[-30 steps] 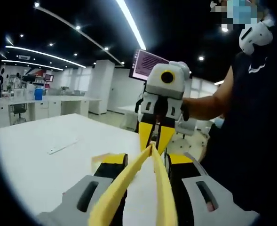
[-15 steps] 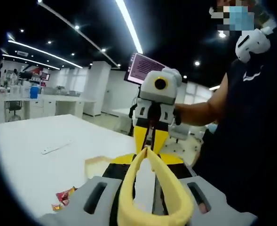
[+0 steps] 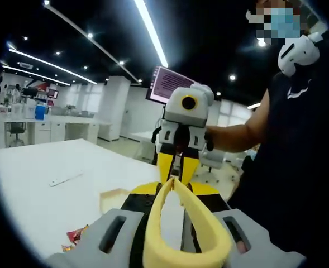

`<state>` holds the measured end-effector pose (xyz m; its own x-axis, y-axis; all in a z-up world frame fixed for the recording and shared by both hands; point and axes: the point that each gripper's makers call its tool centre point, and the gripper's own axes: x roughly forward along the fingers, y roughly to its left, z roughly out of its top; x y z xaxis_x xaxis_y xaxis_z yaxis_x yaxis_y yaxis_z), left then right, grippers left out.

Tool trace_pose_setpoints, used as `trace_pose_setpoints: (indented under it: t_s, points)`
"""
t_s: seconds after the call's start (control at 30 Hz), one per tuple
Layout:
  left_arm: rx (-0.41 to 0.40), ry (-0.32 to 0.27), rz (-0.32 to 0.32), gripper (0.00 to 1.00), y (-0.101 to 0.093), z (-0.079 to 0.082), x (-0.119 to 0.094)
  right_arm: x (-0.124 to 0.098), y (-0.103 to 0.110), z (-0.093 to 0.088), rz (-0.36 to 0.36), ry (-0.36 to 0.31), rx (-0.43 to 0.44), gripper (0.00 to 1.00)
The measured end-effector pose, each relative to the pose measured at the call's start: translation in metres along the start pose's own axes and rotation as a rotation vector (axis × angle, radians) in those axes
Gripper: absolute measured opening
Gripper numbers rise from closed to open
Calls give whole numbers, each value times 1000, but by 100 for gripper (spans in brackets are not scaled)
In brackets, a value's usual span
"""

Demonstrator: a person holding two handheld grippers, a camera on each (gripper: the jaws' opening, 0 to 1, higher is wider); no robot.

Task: Place the target food into the container with the food tongs after gripping and lifting it, then release it inside without dropping or visibly crushing the food.

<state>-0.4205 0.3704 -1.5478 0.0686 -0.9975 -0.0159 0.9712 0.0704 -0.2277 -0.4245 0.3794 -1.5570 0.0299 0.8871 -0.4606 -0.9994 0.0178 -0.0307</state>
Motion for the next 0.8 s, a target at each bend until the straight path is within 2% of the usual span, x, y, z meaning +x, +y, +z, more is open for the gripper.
trace_pose_setpoints:
  t_s: [0.1, 0.17, 0.4, 0.43, 0.47, 0.5, 0.57, 0.63, 0.7, 0.77, 0.8]
  points:
    - [-7, 5, -11, 17, -2, 0, 0, -3, 1, 3, 8, -39, -20, 11]
    - [2, 5, -12, 17, -3, 3, 1, -5, 1, 3, 12, -60, 3, 12]
    - [7, 5, -12, 18, -2, 5, 4, -10, -1, 4, 1, -70, 7, 14]
    - [3, 2, -18, 18, -2, 6, 3, -11, -2, 4, -3, -72, 6, 21]
    - [29, -18, 64, 20, 14, 9, 0, -14, -10, 2, -52, -68, 14, 26]
    - [-20, -26, -5, 18, 3, 8, 0, -15, -4, 1, -21, -68, 16, 20]
    - [-2, -33, 0, 17, 6, 10, 0, -16, -3, 7, -24, -97, 0, 16]
    - [6, -20, 1, 16, 4, 8, 4, -13, -3, 6, -27, -77, -2, 11]
    - [3, -34, -17, 14, 0, 12, 6, -12, 0, 6, -20, -57, 3, 5]
    - [8, -40, -28, 15, -4, 14, 9, -9, 4, 4, -9, -33, -18, 4]
    - [11, -41, -33, 15, -12, 17, 17, -9, 4, 3, -13, -27, -20, 4]
